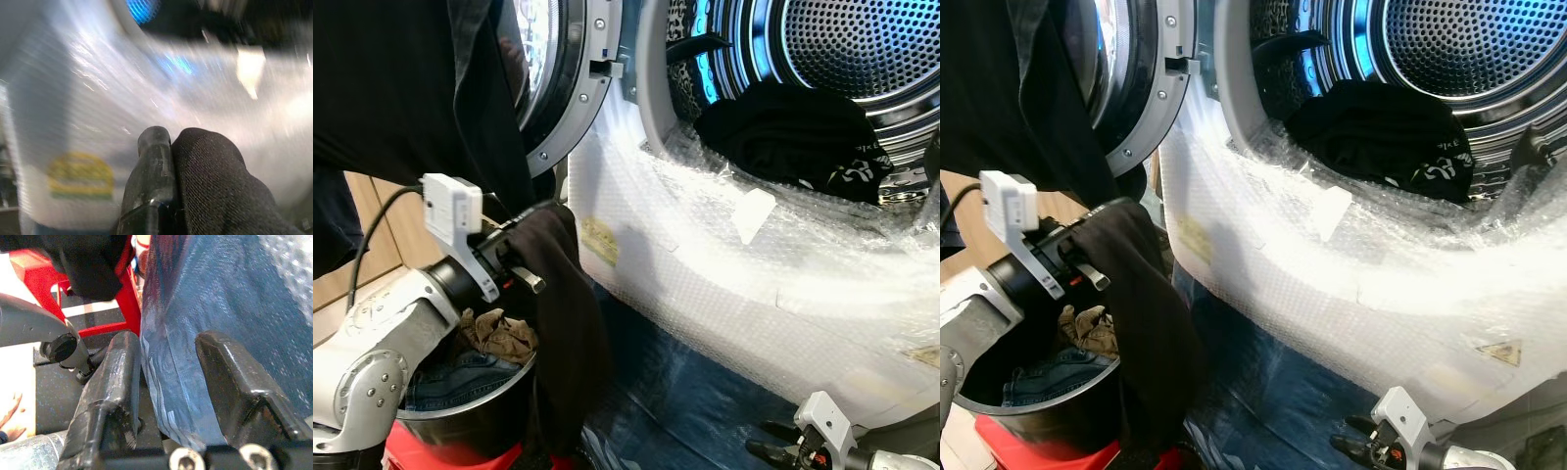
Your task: Clothes washing
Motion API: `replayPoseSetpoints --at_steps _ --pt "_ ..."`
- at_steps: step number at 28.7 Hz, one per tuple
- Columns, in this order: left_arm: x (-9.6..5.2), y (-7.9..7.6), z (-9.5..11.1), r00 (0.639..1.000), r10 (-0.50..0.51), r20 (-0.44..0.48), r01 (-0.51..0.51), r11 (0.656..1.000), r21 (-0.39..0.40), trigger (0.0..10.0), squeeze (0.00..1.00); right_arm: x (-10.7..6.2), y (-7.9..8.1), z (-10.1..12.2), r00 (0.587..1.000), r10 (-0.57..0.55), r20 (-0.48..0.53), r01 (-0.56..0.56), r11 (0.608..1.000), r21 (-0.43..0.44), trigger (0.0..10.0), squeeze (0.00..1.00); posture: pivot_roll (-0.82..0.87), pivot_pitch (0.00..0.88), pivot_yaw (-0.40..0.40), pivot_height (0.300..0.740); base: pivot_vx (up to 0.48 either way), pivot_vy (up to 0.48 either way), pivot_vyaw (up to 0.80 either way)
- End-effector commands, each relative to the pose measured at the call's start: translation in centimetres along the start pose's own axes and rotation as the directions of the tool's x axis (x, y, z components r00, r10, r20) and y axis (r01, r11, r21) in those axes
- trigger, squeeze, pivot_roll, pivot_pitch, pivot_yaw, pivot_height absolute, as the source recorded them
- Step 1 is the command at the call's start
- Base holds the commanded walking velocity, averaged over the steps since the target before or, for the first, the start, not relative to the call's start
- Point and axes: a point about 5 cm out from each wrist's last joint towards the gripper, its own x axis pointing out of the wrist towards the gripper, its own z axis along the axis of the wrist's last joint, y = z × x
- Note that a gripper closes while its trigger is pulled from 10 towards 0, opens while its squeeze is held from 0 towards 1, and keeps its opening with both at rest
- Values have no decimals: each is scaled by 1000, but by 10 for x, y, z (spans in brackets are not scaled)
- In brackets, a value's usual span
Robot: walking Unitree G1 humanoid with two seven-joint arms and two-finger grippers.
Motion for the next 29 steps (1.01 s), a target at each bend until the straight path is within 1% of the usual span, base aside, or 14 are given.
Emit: replayPoseSetpoints --at_steps 1,4,5,6,7,9,11,13,15,20,24,25,27,29 --pt "6 -8 -13 995 -52 -89 57 997 44 0 0 -2 -1 4 1000 5 5 -5 999 -37 10000 0 175 0 -83 740 0 0 0" --pt "13 -19 -32 975 -133 -176 144 988 47 0 0 -6 0 21 992 9 129 -7 1000 -21 10000 0 159 0 -79 740 0 0 0" --pt "15 -21 -34 970 -155 -185 166 985 46 0 0 -7 1 24 989 16 147 -12 1000 -27 10000 0 155 0 -79 740 0 0 0" --pt "18 -24 -36 966 -174 -190 185 982 41 0 0 -9 1 27 986 19 163 -14 999 -31 10000 196 154 0 -79 740 0 0 0" --pt "21 -26 -38 963 -190 -193 201 979 41 0 0 -11 2 31 983 24 182 -18 999 -36 10000 1000 150 0 -79 740 0 0 0" --pt "29 -32 -45 949 -227 -220 243 969 49 0 0 -17 5 34 982 67 178 -58 997 -55 10000 1000 146 0 -79 740 0 0 0" --pt "30 -32 -47 945 -231 -230 249 967 54 0 0 -17 6 33 984 75 164 -66 996 -63 10000 1000 146 0 -79 740 0 0 0" --pt "33 -31 -64 922 -218 -319 270 955 126 0 0 -15 13 17 991 135 -2 -135 983 -125 10000 1000 144 0 -81 740 0 0 0" --pt "34 -31 -75 908 -221 -356 288 946 148 0 0 -12 17 10 983 171 -59 -178 975 -134 10000 1000 147 0 -87 740 0 0 0" --pt "40 -35 -79 904 -252 -346 310 943 124 0 0 -3 24 18 977 214 -21 -215 966 -142 10000 1000 147 6 -93 740 0 0 0" --pt "50 -45 -80 896 -303 -326 355 928 112 0 0 15 34 33 967 241 86 -231 966 -112 10000 1000 155 11 -98 740 0 0 0" --pt "54 -48 -81 891 -320 -320 372 921 116 0 0 21 38 39 958 253 134 -242 965 -98 10000 1000 158 14 -99 740 0 0 0" --pt "58 -52 -81 887 -340 -313 390 914 112 0 0 26 42 45 946 266 188 -256 964 -76 10000 1000 160 15 -98 740 0 0 0" --pt "60 -54 -80 886 -351 -302 397 912 106 0 0 27 43 47 941 270 205 -262 963 -68 10000 1000 160 17 -97 740 0 0 0"
